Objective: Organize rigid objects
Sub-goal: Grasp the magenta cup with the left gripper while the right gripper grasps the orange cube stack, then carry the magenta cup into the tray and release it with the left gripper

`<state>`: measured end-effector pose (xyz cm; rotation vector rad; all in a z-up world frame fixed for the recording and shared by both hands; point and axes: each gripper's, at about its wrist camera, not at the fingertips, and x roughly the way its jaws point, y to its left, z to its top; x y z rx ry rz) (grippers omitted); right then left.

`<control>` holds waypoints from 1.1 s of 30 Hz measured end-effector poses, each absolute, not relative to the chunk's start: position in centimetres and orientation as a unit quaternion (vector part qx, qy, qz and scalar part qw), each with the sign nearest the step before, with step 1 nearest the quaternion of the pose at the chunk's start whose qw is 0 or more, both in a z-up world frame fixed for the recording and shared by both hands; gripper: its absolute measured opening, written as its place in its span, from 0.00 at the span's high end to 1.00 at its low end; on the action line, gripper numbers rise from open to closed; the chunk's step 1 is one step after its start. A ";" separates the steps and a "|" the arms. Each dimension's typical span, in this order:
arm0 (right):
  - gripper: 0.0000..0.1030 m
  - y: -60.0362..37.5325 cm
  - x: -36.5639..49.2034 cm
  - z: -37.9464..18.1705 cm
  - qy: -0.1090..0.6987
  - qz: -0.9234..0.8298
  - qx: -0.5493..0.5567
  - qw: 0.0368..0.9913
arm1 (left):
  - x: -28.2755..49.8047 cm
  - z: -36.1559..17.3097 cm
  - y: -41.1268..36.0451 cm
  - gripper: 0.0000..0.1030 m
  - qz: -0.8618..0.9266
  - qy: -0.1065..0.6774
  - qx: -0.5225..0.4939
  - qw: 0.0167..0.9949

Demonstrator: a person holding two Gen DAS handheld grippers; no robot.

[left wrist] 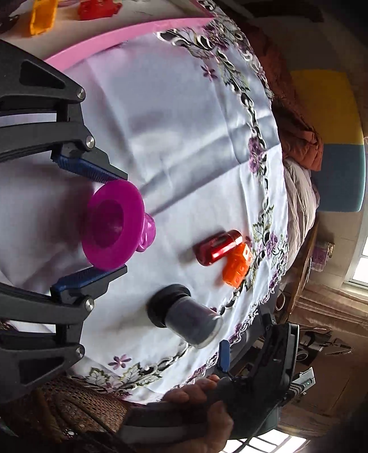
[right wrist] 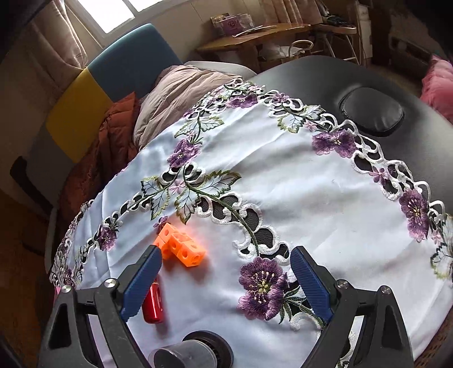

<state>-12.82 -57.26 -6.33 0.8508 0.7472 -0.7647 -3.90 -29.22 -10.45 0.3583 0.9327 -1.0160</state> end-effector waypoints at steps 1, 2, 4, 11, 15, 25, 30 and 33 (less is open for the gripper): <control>0.10 -57.3 -12.8 -6.4 0.347 -0.354 0.395 0.774 | -3.9 -10.6 -28.9 0.44 -0.465 0.425 0.163 0.760; 0.11 -57.2 -12.8 -6.6 0.349 -0.353 0.395 0.773 | -3.9 -10.7 -28.7 0.45 -0.463 0.426 0.161 0.761; 0.15 -57.1 -12.6 -6.8 0.357 -0.348 0.394 0.772 | -4.0 -10.7 -28.8 0.45 -0.462 0.422 0.162 0.763; 0.33 -55.6 -10.4 -7.1 0.394 -0.301 0.358 0.791 | -4.1 -10.9 -28.8 0.46 -0.460 0.416 0.166 0.767; 0.41 -54.6 -8.0 -7.3 0.444 -0.277 0.290 0.801 | -4.0 -10.9 -28.8 0.46 -0.462 0.417 0.162 0.766; 0.45 -54.5 -1.8 -8.9 0.556 -0.242 0.123 0.785 | -3.8 -11.0 -28.4 0.46 -0.467 0.420 0.145 0.764; 0.77 -55.2 -1.0 -9.9 0.564 -0.238 0.123 0.781 | -3.8 -11.0 -28.4 0.46 -0.467 0.420 0.144 0.765; 0.77 -54.7 -1.6 -9.2 0.554 -0.233 0.128 0.789 | -3.9 -11.0 -28.4 0.46 -0.466 0.419 0.144 0.766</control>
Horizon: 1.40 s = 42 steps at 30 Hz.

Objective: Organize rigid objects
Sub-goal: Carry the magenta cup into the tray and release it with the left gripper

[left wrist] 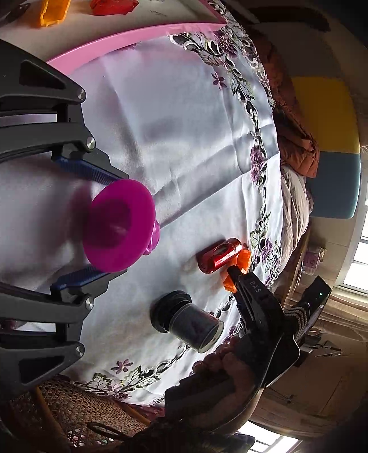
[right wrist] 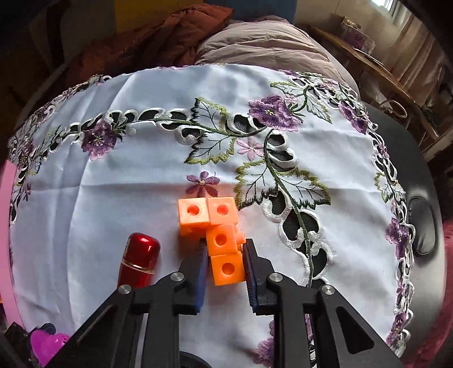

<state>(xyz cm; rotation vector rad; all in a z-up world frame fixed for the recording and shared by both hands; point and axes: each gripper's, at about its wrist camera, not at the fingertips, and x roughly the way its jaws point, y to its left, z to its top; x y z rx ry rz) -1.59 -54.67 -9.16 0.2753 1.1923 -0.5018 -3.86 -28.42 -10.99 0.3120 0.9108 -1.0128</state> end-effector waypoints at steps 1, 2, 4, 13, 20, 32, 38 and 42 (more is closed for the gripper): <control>0.77 -54.4 -1.8 -8.8 0.547 -0.233 0.131 0.793 | -3.9 -11.0 -28.4 0.46 -0.466 0.419 0.145 0.766; 0.77 -54.1 -2.1 -8.2 0.539 -0.229 0.139 0.799 | -3.9 -10.9 -28.4 0.46 -0.466 0.419 0.145 0.766; 0.77 -53.2 -2.4 -7.0 0.519 -0.220 0.151 0.812 | -3.8 -10.8 -28.4 0.46 -0.464 0.422 0.142 0.766; 0.77 -45.6 -0.8 -4.9 0.472 -0.112 0.169 0.858 | -3.1 -7.4 -25.2 0.46 -0.445 0.408 0.106 0.790; 0.77 -41.1 0.4 -10.2 0.529 -0.105 0.107 0.835 | -3.2 -3.3 -21.1 0.46 -0.407 0.380 0.085 0.826; 0.76 -41.3 0.2 -10.5 0.519 -0.098 0.116 0.841 | -0.5 -1.6 -15.4 0.46 -0.315 0.386 0.048 0.866; 0.76 -41.4 0.1 -10.5 0.519 -0.098 0.110 0.842 | 0.3 -2.0 -13.4 0.46 -0.286 0.396 0.036 0.872; 0.77 -40.9 0.2 -10.6 0.520 -0.098 0.087 0.844 | 0.7 -2.1 -12.3 0.46 -0.274 0.399 0.030 0.875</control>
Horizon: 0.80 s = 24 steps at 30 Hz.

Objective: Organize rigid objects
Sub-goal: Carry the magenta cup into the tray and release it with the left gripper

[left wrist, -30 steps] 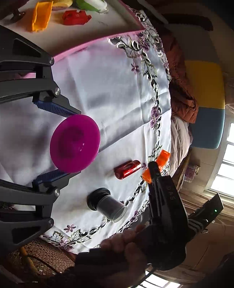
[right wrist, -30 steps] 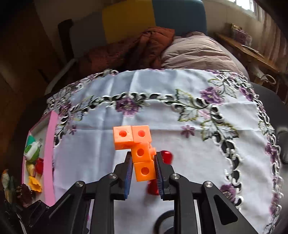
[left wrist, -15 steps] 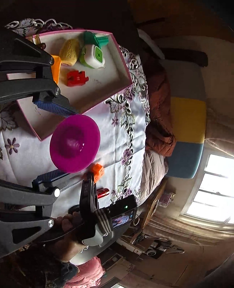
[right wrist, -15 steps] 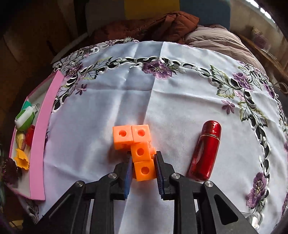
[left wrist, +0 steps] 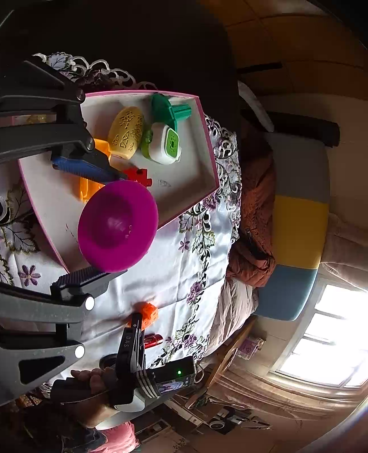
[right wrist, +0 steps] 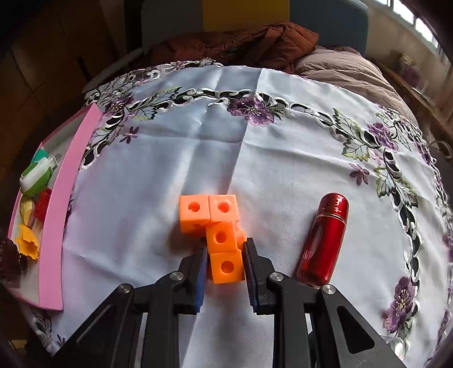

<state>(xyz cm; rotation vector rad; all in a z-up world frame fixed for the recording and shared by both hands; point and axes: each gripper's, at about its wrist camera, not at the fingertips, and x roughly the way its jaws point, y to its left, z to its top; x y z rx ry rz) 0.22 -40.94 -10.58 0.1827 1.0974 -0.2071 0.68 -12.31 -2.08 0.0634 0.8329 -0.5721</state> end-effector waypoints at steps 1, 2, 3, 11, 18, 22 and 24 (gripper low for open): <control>0.77 -40.9 0.2 -10.6 0.520 -0.099 0.083 0.844 | 0.8 -2.1 -12.0 0.46 -0.272 0.399 0.028 0.875; 0.77 -40.9 0.2 -10.6 0.520 -0.100 0.081 0.845 | 0.9 -2.1 -11.7 0.46 -0.269 0.399 0.026 0.876; 0.77 -40.9 0.2 -10.6 0.520 -0.100 0.081 0.845 | 1.0 -2.0 -11.3 0.46 -0.267 0.401 0.022 0.876; 0.77 -40.6 0.2 -10.5 0.518 -0.102 0.071 0.846 | 4.5 -1.7 -5.9 0.46 -0.244 0.427 -0.085 0.866; 0.77 -40.5 0.2 -10.6 0.518 -0.102 0.068 0.847 | 7.8 -2.6 -3.4 0.46 -0.224 0.456 -0.155 0.847; 0.77 -40.6 0.2 -10.5 0.517 -0.102 0.068 0.847 | 8.9 -3.6 -4.9 0.46 -0.234 0.478 -0.163 0.831; 0.77 -40.5 0.3 -10.5 0.518 -0.102 0.067 0.847 | 9.5 -4.3 -6.2 0.46 -0.236 0.494 -0.148 0.824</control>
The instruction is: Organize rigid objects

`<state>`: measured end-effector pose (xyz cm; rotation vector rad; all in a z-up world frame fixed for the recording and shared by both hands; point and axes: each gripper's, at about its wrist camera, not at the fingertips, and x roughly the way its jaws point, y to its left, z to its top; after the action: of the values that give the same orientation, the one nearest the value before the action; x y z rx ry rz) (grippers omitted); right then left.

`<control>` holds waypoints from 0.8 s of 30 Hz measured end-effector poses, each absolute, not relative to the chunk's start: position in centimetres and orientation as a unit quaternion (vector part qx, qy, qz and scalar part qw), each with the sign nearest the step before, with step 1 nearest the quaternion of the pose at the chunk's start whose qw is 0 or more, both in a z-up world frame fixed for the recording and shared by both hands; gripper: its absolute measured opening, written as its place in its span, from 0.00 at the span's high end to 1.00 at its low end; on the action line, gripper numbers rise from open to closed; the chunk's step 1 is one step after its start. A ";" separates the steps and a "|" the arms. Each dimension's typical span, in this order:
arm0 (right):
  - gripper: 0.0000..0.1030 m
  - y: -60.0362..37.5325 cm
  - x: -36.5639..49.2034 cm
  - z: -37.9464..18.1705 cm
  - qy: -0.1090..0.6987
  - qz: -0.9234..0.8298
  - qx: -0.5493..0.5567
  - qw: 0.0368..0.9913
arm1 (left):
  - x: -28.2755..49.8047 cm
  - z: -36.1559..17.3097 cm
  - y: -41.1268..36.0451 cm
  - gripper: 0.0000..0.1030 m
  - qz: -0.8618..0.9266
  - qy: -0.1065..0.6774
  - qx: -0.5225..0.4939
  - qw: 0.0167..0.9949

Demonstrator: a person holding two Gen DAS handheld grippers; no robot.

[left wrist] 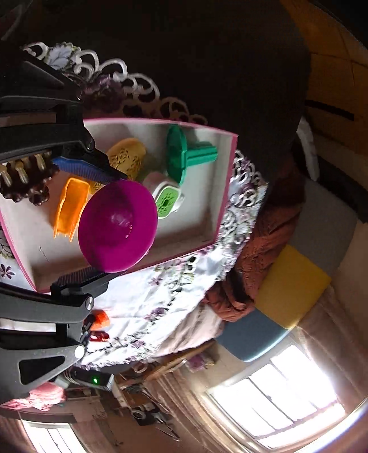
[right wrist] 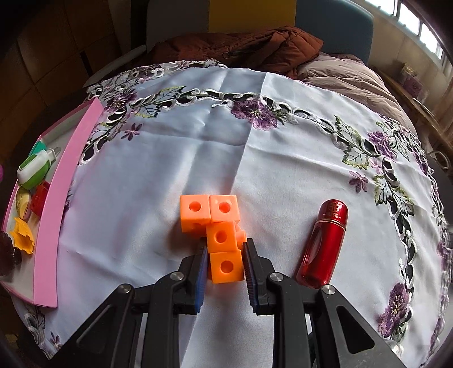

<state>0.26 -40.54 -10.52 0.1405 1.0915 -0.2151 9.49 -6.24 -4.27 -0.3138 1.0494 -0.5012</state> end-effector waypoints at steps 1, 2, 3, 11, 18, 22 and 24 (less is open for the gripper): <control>0.77 -40.5 0.3 -10.5 0.518 -0.102 0.067 0.847 | 9.7 -4.7 -6.9 0.46 -0.238 0.500 -0.147 0.820; 0.77 -40.5 0.3 -10.5 0.518 -0.102 0.067 0.847 | 9.8 -5.1 -7.5 0.46 -0.241 0.506 -0.143 0.816; 0.77 -40.5 0.3 -10.5 0.518 -0.102 0.067 0.847 | 9.9 -5.5 -8.2 0.46 -0.242 0.511 -0.135 0.814; 0.77 -40.5 0.3 -10.6 0.517 -0.101 0.068 0.847 | 9.9 -8.6 -11.0 0.45 -0.229 0.550 -0.086 0.799; 0.77 -40.5 0.4 -10.6 0.518 -0.102 0.065 0.847 | 8.1 -7.2 -10.4 0.45 -0.217 0.512 -0.057 0.829; 0.77 -40.4 0.3 -10.6 0.516 -0.104 0.062 0.848 | 7.0 -5.7 -10.1 0.45 -0.207 0.483 -0.035 0.850; 0.77 -40.3 0.4 -10.6 0.515 -0.105 0.059 0.849 | 6.5 -5.0 -9.7 0.45 -0.199 0.472 -0.027 0.858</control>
<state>0.36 -40.30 -10.56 0.1248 1.0859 -0.2218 6.54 -9.72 -4.97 -0.0577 0.9921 -0.4180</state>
